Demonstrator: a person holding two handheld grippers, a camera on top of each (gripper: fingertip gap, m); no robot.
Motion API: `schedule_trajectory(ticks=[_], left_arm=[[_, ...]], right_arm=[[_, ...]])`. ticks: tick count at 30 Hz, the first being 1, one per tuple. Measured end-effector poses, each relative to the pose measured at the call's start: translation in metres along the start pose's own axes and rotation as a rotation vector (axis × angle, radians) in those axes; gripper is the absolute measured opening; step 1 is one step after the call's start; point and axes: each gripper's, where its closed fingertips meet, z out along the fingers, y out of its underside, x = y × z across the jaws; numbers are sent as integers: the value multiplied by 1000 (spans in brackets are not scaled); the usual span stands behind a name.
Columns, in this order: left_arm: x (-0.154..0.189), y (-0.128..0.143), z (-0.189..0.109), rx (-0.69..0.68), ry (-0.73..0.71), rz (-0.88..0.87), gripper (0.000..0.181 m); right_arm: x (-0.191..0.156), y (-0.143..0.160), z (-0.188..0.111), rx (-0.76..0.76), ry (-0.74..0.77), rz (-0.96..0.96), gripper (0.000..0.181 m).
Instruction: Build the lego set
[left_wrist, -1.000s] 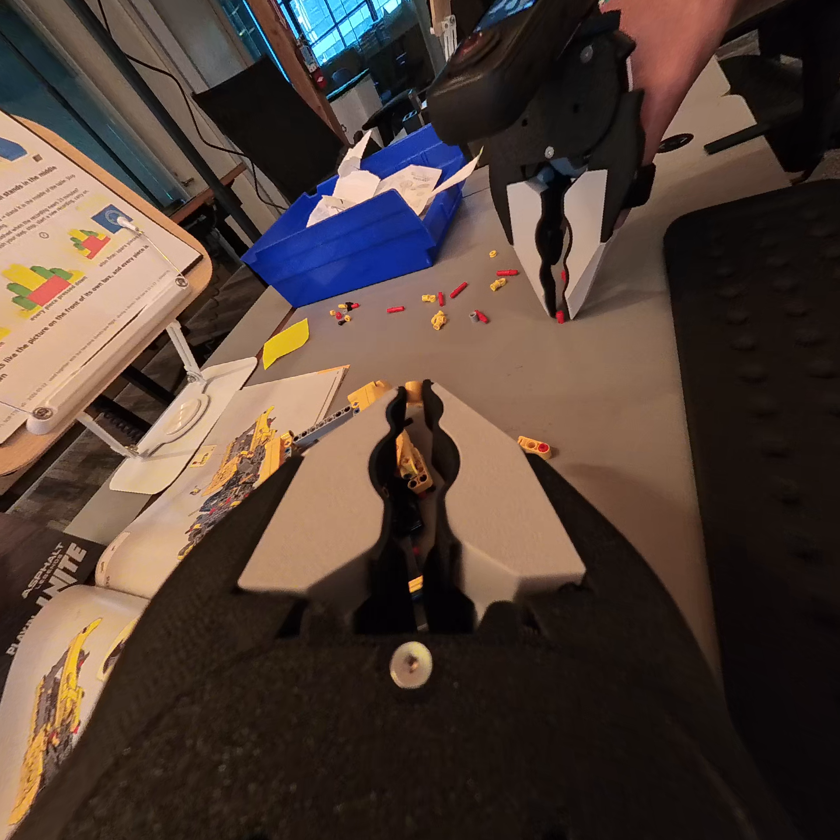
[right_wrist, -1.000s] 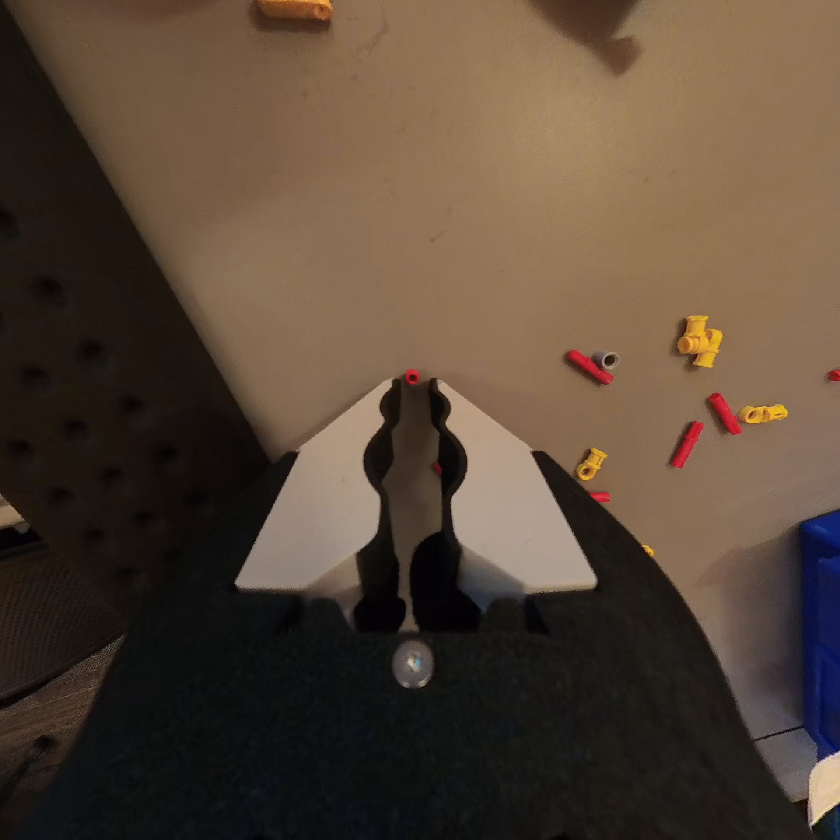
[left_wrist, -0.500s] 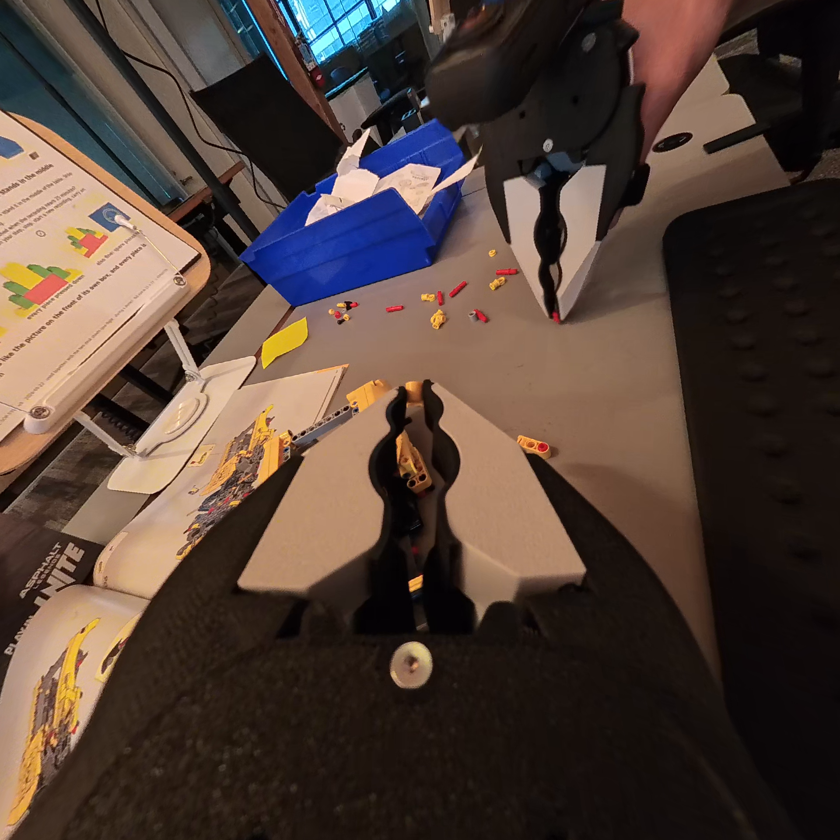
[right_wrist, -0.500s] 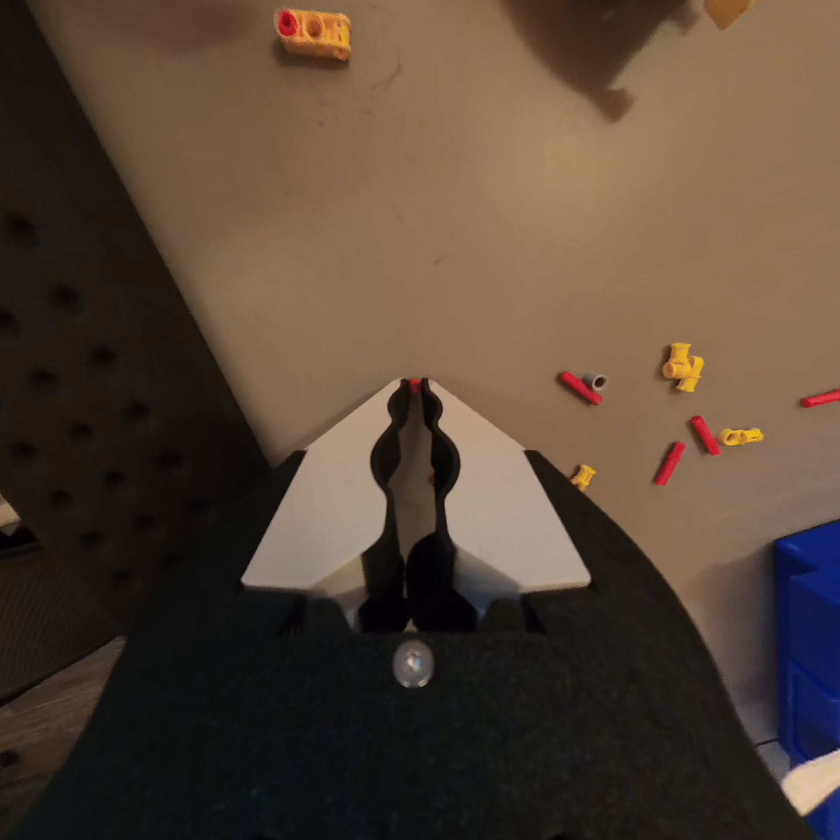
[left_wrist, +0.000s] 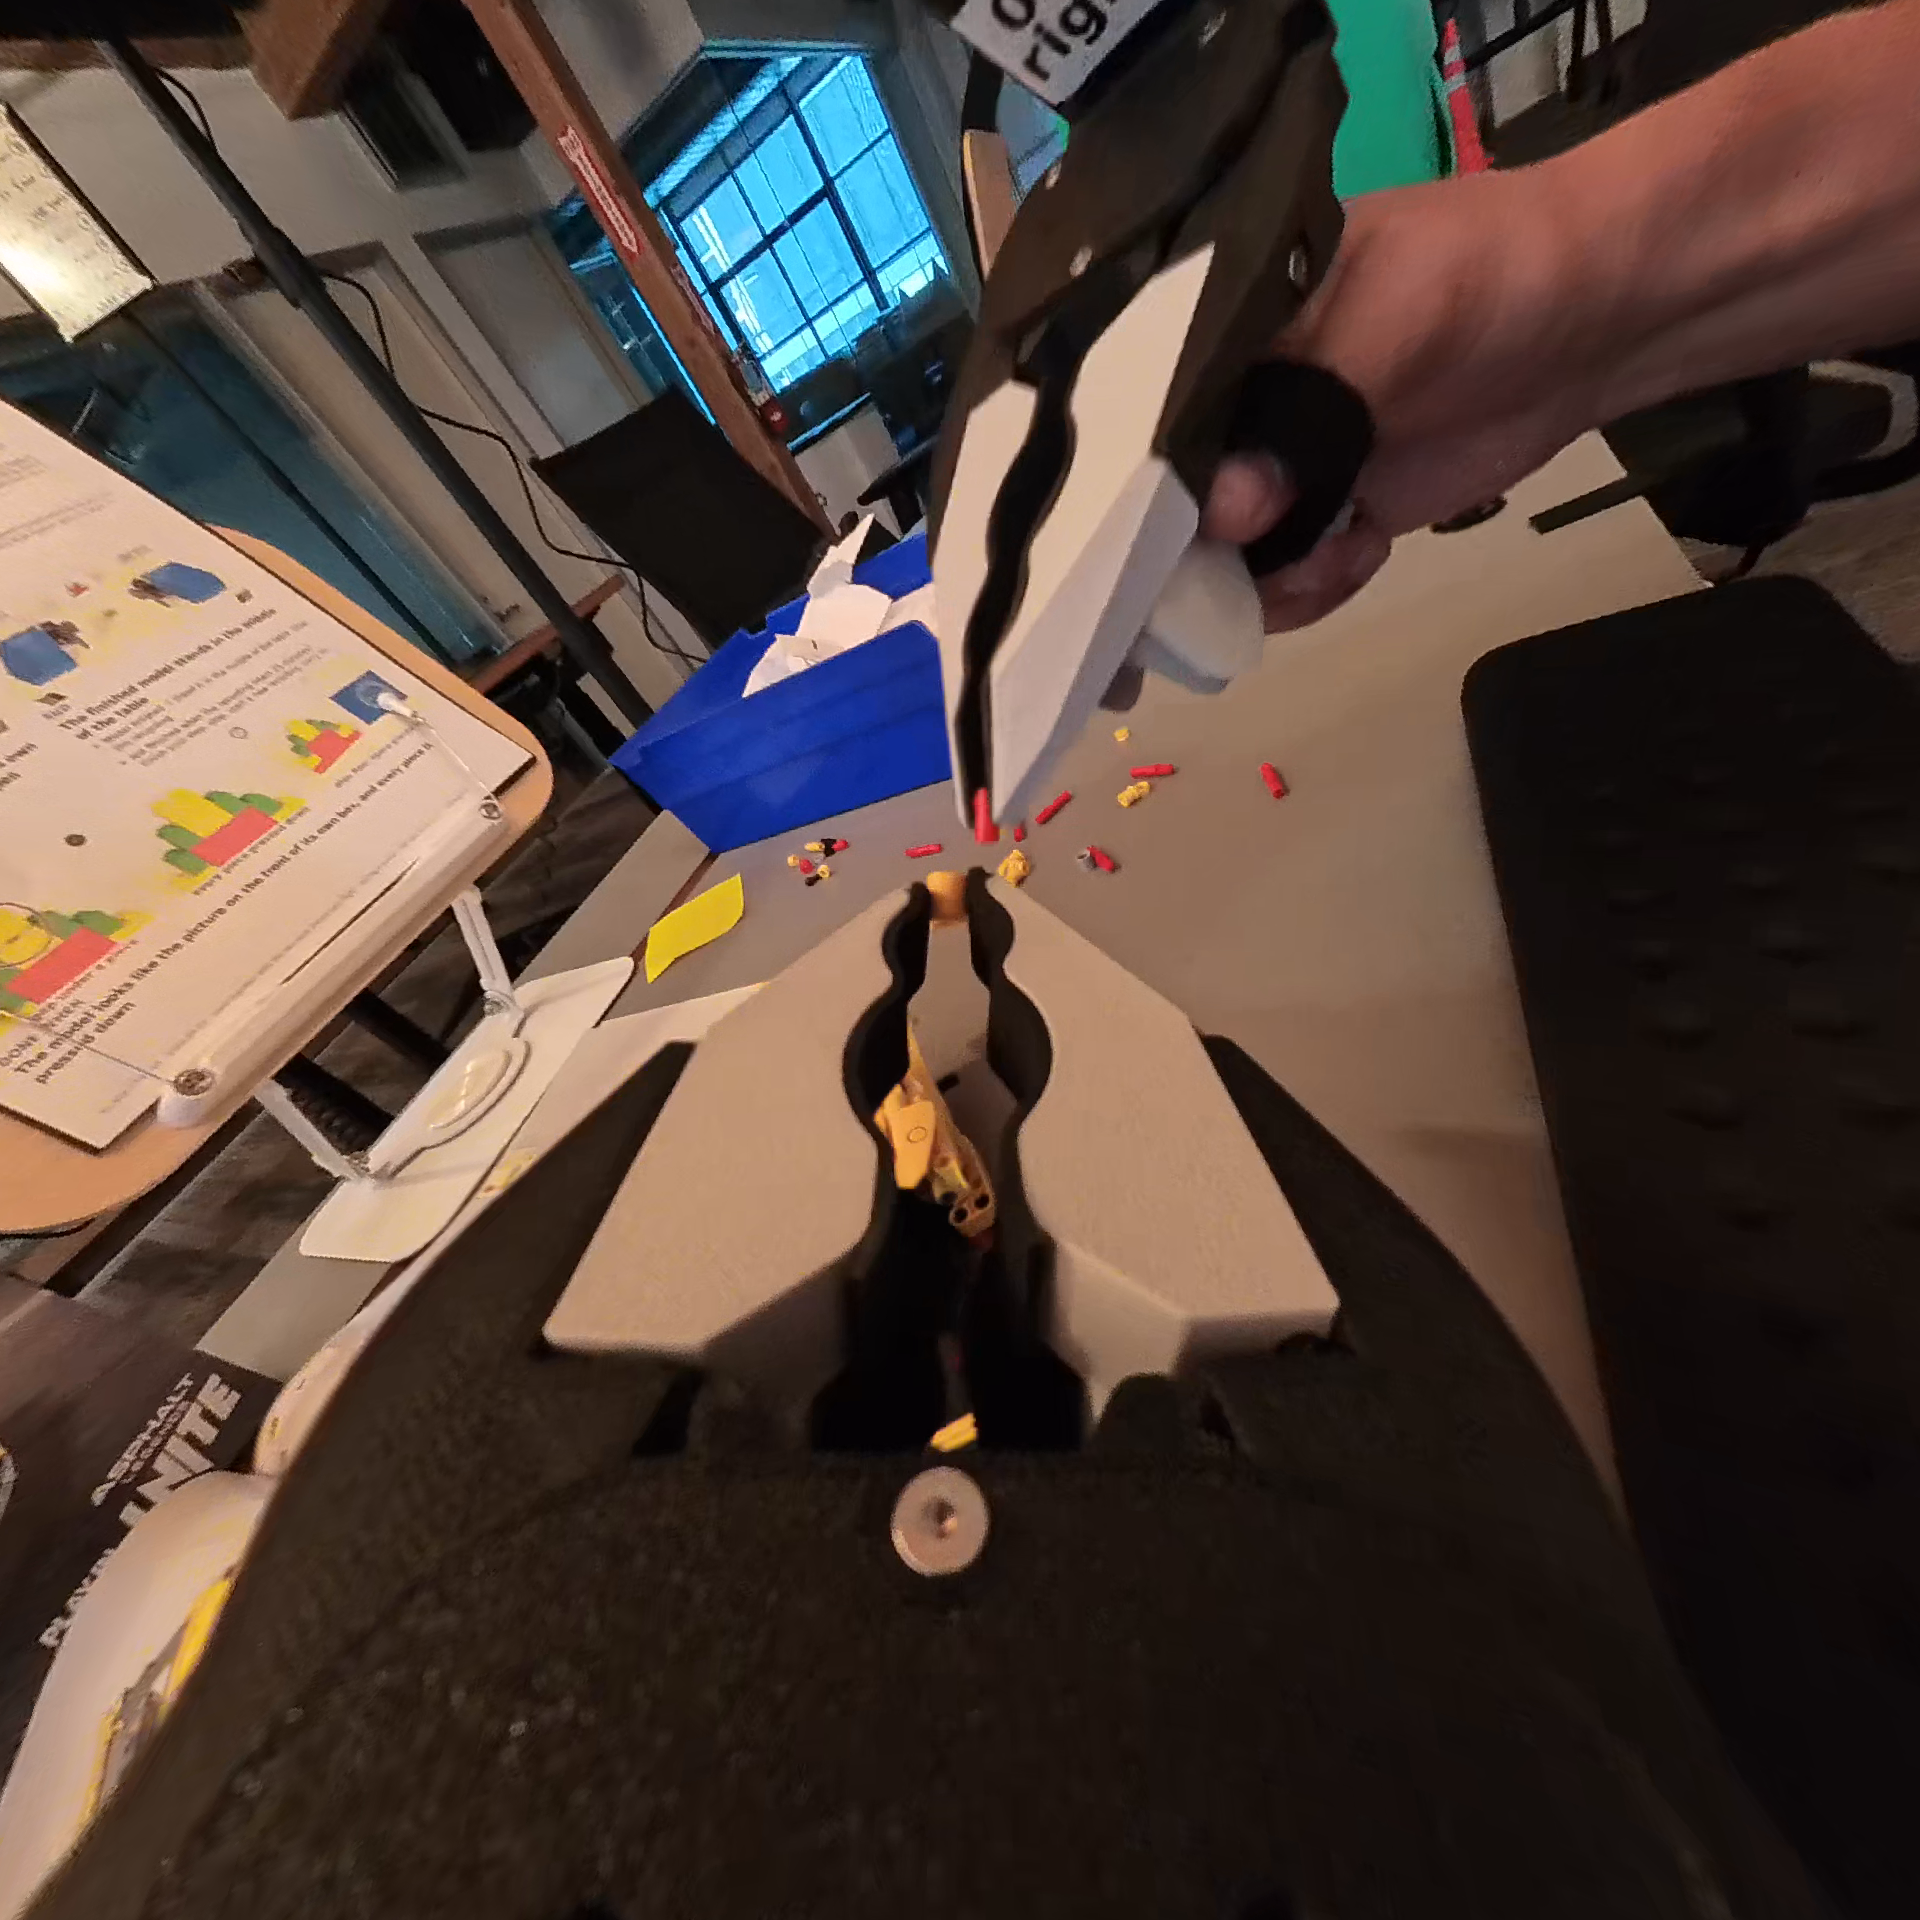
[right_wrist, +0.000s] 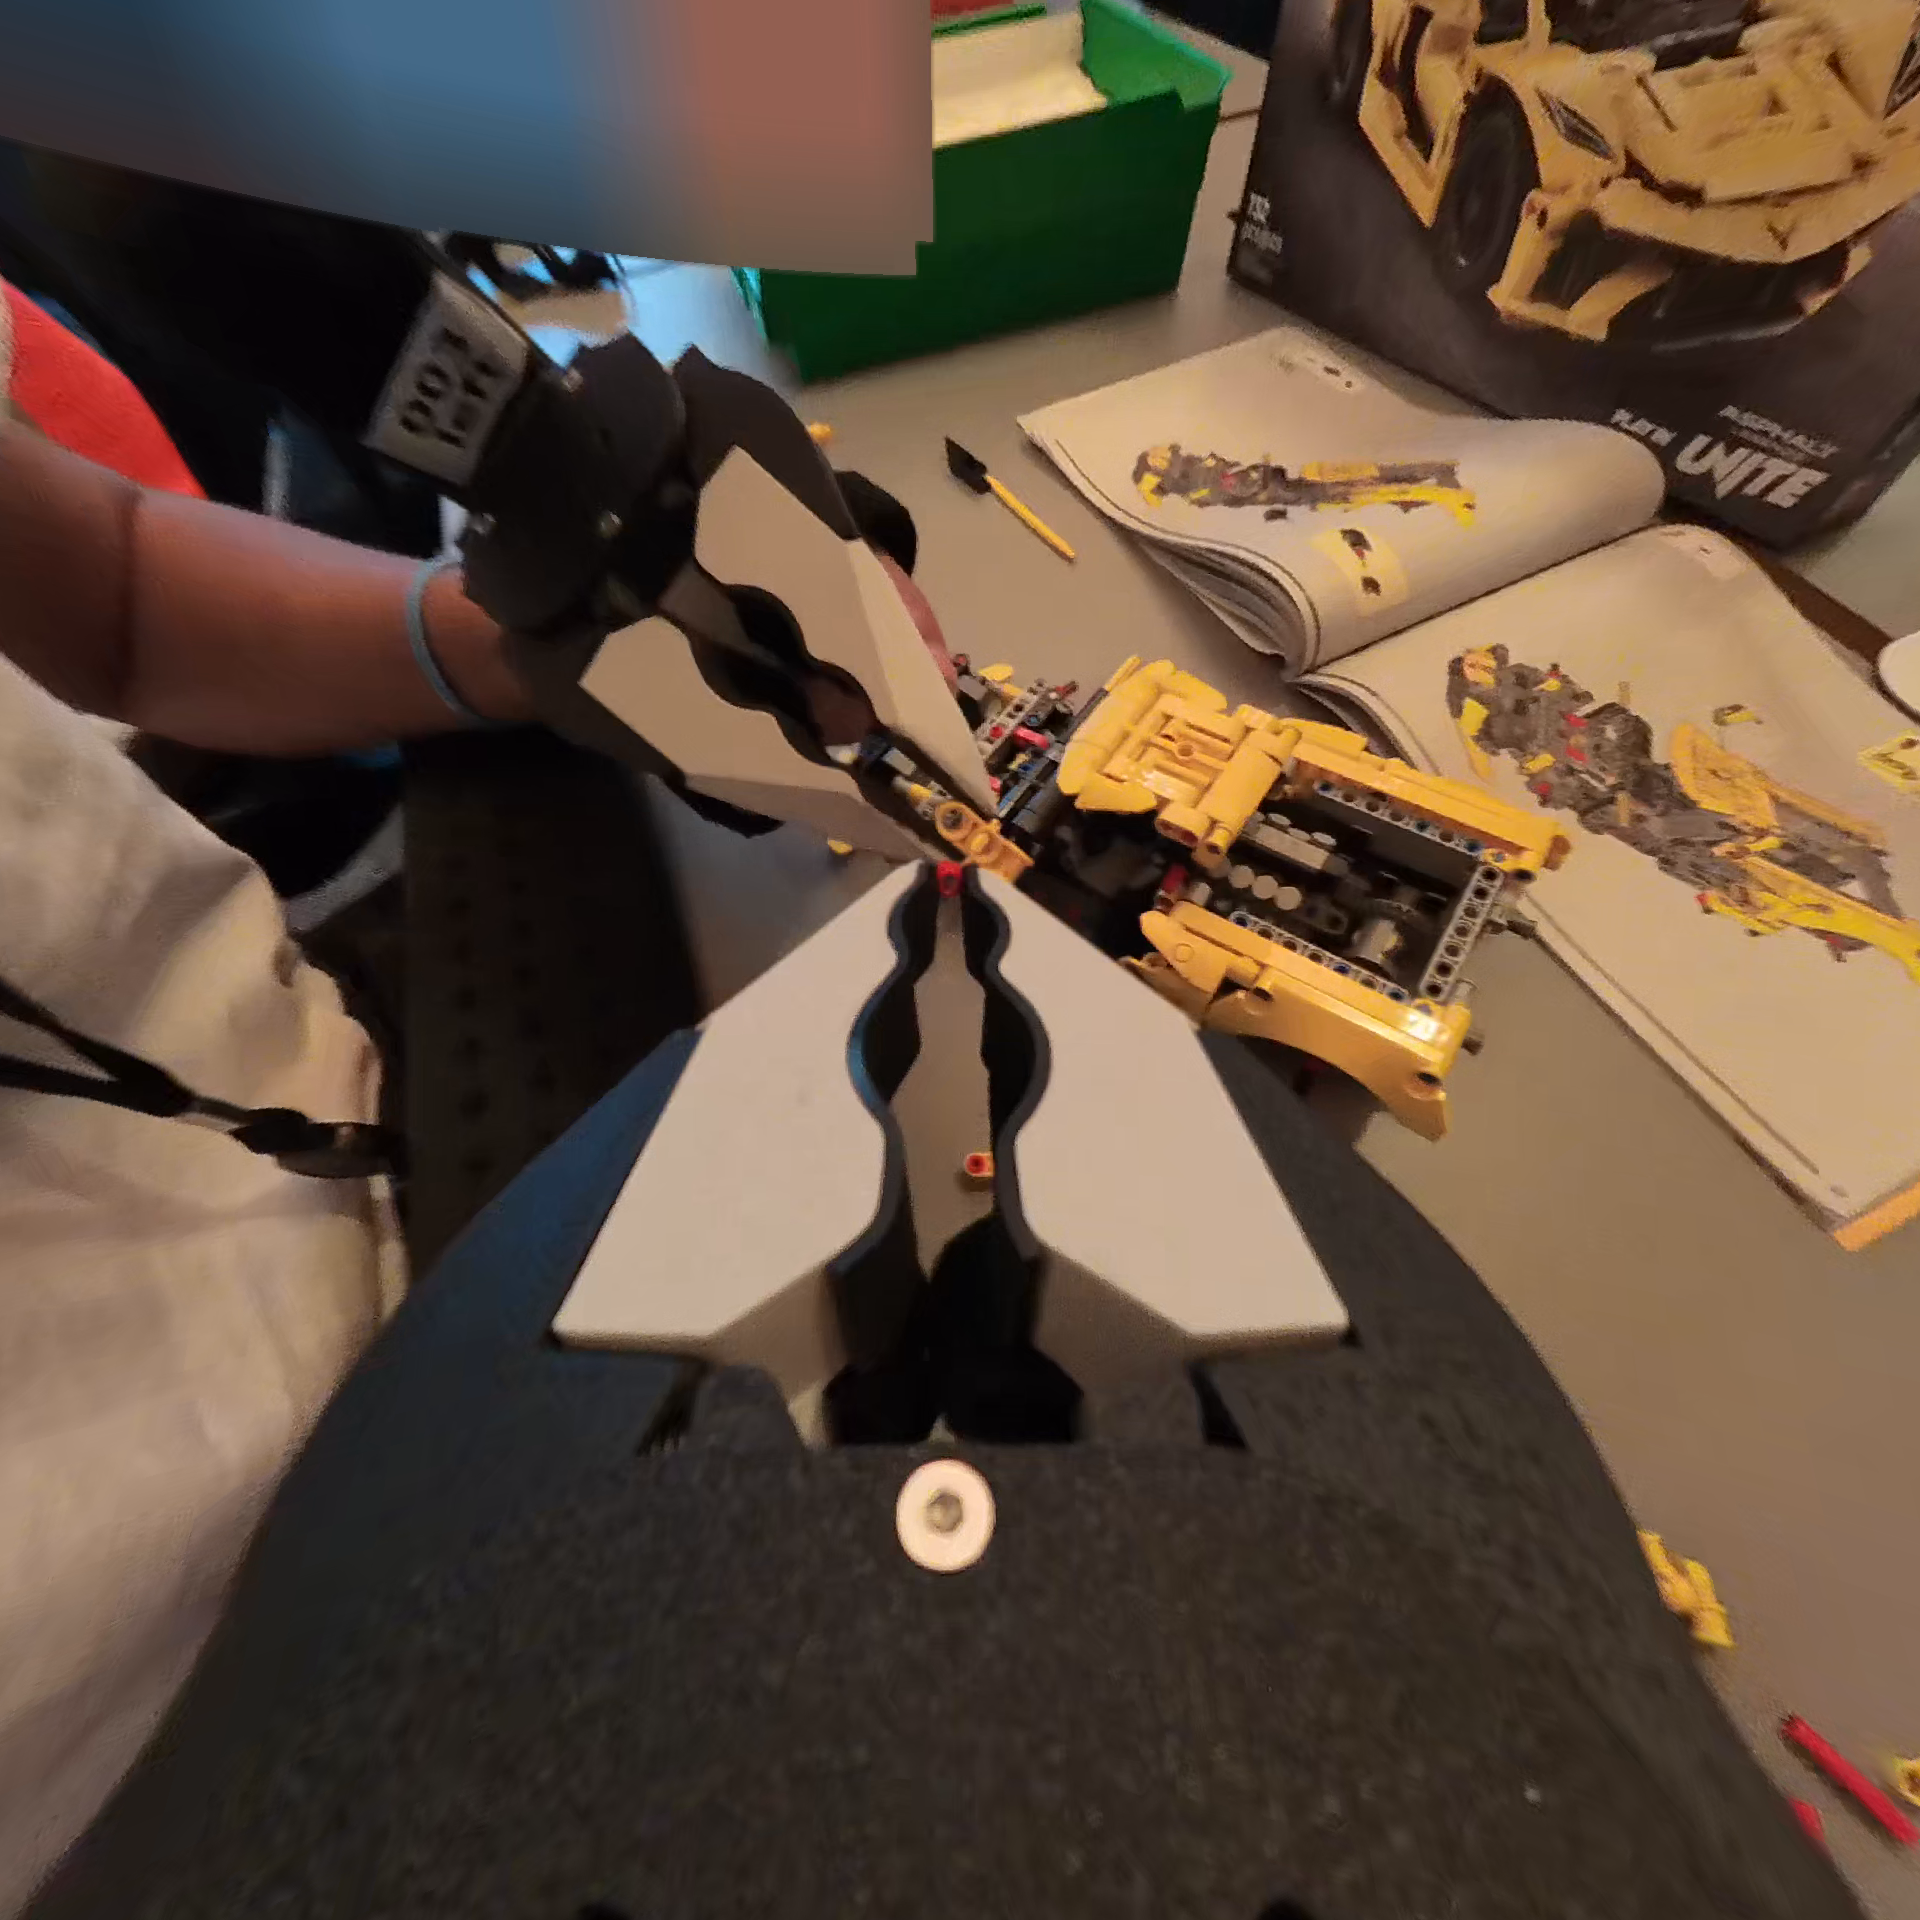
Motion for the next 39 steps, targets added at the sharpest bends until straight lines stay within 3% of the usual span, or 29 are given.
schedule_trajectory(ticks=[21,33,39], left_arm=[[2,3,2,-33,0,11,7],[2,3,1,-35,4,6,7],[3,7,1,-65,42,-89,6]], right_arm=[[8,-4,6,-3,35,-33,4],[1,-2,12,-29,-20,-28,4],[3,2,15,-41,-33,43,4]])
